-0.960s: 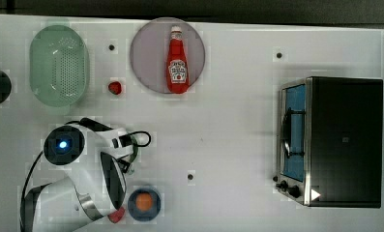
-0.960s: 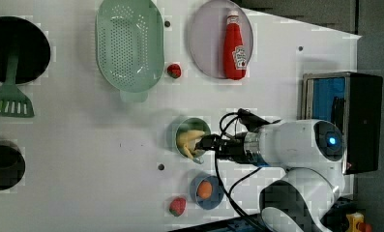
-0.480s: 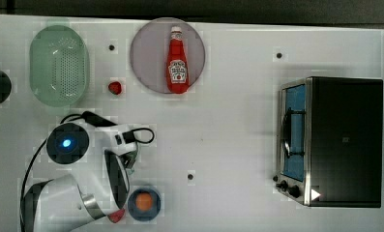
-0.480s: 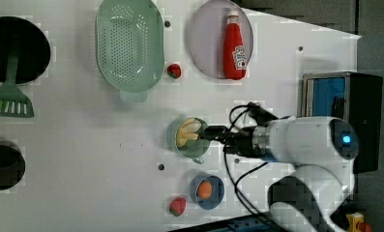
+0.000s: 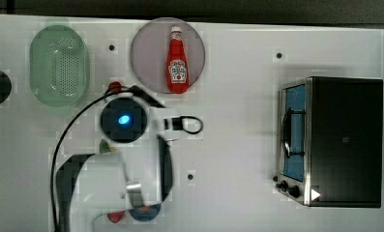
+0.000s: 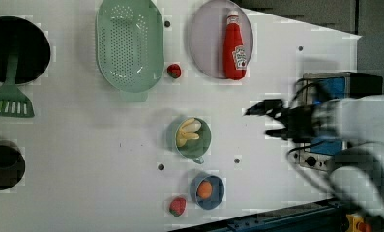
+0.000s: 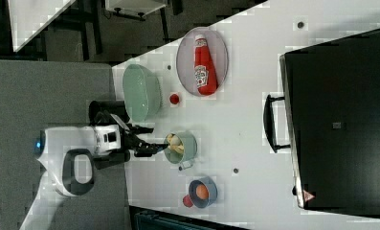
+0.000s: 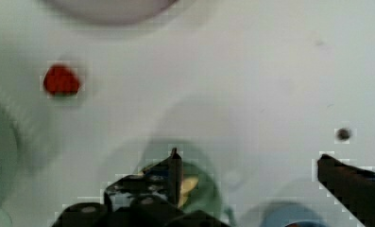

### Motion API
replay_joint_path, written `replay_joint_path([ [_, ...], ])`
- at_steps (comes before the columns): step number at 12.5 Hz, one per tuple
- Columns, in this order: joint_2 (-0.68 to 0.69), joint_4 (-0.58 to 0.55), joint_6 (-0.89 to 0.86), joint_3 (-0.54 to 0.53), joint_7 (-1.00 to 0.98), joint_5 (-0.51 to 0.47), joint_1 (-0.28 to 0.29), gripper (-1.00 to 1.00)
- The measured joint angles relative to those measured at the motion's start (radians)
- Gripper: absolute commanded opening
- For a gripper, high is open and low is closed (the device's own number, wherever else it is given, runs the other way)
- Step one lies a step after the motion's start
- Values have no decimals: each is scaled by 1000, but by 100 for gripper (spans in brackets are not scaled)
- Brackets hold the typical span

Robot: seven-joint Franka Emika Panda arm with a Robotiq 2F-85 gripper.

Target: Pick Banana and place it in mug.

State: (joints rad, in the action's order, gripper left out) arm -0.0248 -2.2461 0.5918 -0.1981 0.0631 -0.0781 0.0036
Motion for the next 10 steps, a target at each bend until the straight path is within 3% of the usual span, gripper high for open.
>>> replay_joint_path([
  [5,-147,240,-286,246,-21,14,-31,100],
  [8,-206,358,-455,289,-21,38,-71,100],
  [10,-211,395,-504,283,-20,38,-69,100],
])
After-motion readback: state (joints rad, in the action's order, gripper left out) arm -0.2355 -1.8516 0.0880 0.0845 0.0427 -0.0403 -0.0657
